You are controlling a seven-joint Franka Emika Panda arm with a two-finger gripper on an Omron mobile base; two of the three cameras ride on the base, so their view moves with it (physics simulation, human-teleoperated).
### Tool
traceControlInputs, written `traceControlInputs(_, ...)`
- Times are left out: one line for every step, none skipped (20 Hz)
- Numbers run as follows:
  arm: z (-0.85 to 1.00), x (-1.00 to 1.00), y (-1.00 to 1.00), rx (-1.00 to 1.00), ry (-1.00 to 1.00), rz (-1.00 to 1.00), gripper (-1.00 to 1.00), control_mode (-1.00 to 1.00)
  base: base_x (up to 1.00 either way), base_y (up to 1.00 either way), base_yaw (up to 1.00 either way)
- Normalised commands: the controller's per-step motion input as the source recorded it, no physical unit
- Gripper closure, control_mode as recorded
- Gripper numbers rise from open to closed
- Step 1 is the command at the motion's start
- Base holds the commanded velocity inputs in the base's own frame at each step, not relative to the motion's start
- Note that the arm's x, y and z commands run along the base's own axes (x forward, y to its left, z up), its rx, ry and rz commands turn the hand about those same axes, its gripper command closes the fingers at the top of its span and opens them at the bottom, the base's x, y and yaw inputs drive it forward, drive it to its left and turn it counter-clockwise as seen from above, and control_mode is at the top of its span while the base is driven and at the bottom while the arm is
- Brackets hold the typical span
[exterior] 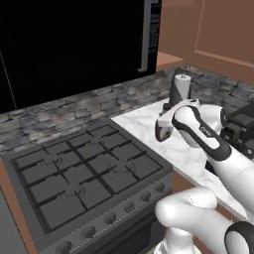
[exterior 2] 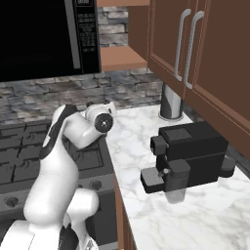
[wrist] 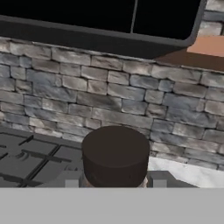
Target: Take 2 condiments from the cabinet and move them on the counter near the stove.Make sure the condiments are lined up with each other, next to each other.
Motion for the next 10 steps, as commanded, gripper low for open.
traceControlInputs(-0.21,0.64,-0.13,0.0,0.04,0.15,1.0,-1.0,0.0,0.0,0.0)
traceControlInputs(-0.23,0.63,-0.2,0.0,0.03,0.16,1.0,-1.0,0.0,0.0,0.0)
traceControlInputs(-0.24,0.64,-0.13,0.0,0.02,0.16,1.0,-1.0,0.0,0.0,0.0)
traceControlInputs(-0.21,0.61,-0.14,0.0,0.0,0.16,1.0,-1.0,0.0,0.0,0.0)
traceControlInputs(-0.2,0.58,-0.12,0.0,0.0,0.16,1.0,-1.0,0.0,0.0,0.0)
traceControlInputs(-0.18,0.55,-0.07,0.0,0.0,0.16,1.0,-1.0,0.0,0.0,0.0)
traceControlInputs(-0.18,0.51,-0.06,0.0,0.0,0.16,1.0,-1.0,0.0,0.0,0.0)
traceControlInputs(-0.17,0.48,-0.01,0.0,0.0,0.16,1.0,-1.0,0.0,0.0,0.0)
traceControlInputs(-0.16,0.44,0.0,0.0,0.0,0.16,1.0,-1.0,0.0,0.0,0.0)
traceControlInputs(-0.12,0.49,0.0,0.0,0.0,0.15,1.0,-1.0,0.0,0.0,0.0)
